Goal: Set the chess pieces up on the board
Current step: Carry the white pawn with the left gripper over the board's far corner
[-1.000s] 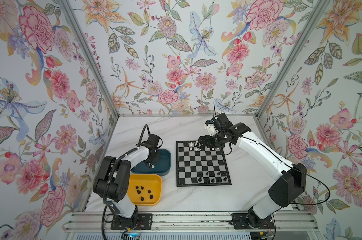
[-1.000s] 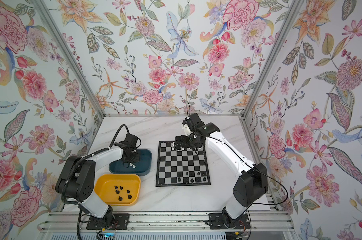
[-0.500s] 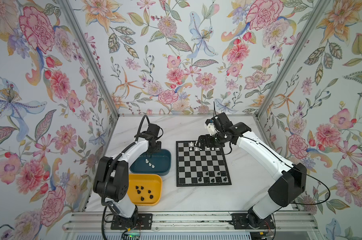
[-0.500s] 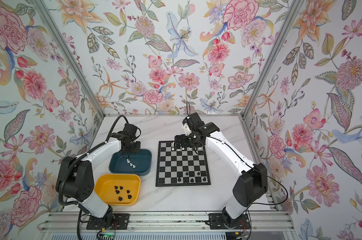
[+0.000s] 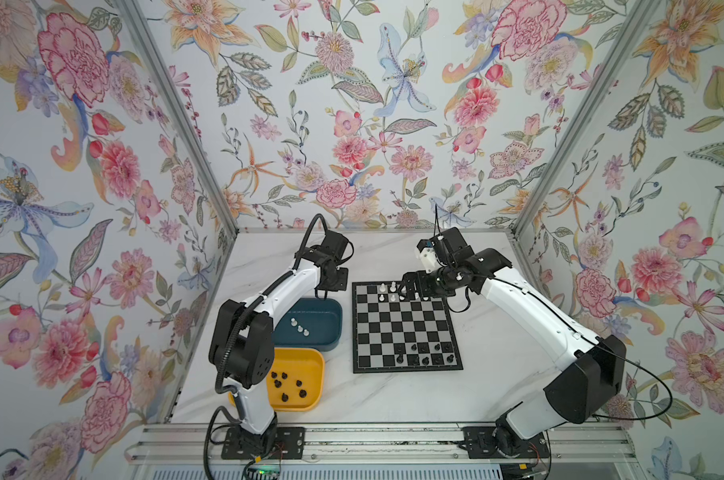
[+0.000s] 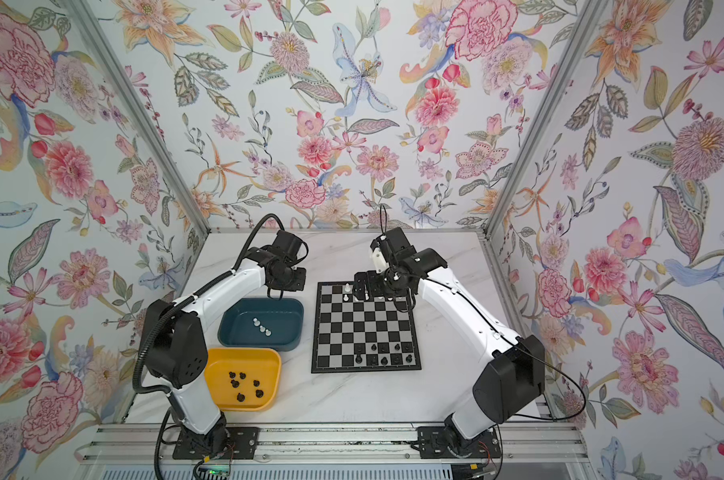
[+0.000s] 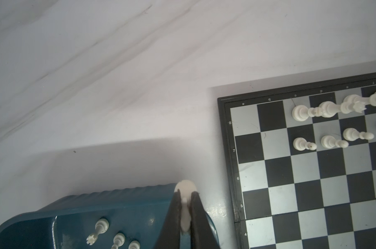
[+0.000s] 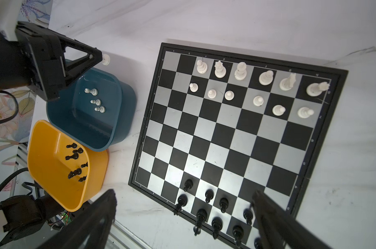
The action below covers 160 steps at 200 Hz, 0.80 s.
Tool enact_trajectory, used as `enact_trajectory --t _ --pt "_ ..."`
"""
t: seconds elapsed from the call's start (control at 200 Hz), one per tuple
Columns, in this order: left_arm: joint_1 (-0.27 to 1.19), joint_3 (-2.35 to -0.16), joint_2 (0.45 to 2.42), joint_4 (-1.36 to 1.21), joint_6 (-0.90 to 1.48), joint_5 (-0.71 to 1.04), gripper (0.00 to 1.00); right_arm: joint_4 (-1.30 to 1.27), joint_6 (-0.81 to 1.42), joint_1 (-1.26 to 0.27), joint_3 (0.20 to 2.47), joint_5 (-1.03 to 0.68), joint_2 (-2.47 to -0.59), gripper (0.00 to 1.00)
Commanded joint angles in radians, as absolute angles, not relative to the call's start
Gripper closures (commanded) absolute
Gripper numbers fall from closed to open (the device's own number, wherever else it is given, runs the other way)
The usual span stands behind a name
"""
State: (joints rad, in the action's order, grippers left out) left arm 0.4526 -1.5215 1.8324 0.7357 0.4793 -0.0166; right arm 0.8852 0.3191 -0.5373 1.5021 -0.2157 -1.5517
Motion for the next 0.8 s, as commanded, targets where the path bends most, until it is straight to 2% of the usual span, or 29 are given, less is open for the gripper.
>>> enact_trajectory --t 0.0,0.796 --pt "0.483 -1.584 1.881 0.770 0.505 0.000 1.00 0.884 0.322 -0.514 1.468 -0.204 -1.499 0.01" --pt "0.611 -1.918 2.212 0.799 0.548 0.025 1.00 0.884 0.290 -0.346 1.321 -0.278 -1.367 0.01"
